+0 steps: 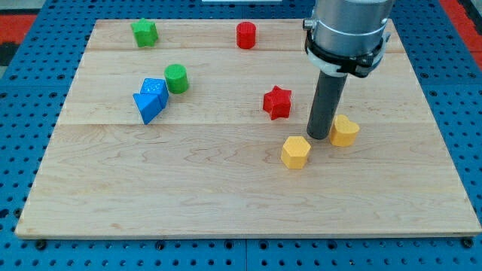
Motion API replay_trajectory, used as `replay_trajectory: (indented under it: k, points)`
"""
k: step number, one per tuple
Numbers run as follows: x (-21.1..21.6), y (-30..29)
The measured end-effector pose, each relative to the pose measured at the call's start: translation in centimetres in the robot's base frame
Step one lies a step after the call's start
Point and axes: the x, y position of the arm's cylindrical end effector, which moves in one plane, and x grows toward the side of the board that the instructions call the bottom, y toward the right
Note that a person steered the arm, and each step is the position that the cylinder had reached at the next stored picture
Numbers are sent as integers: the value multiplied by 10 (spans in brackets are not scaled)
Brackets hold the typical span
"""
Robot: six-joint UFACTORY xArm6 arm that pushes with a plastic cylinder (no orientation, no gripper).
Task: Place the red star diagonal to the bottom right side of the red circle
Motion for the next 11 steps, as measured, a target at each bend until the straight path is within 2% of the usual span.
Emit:
replay_trajectory:
  k: [1,4,5,6,7,8,9,10,11]
  points:
    - [10,23]
    - [-2,80]
    - [-2,36]
    - [-13,-33]
    - [-54,-65]
    - [-101,-68]
    - [-119,-87]
    - [-117,-125]
    - [-147,-96]
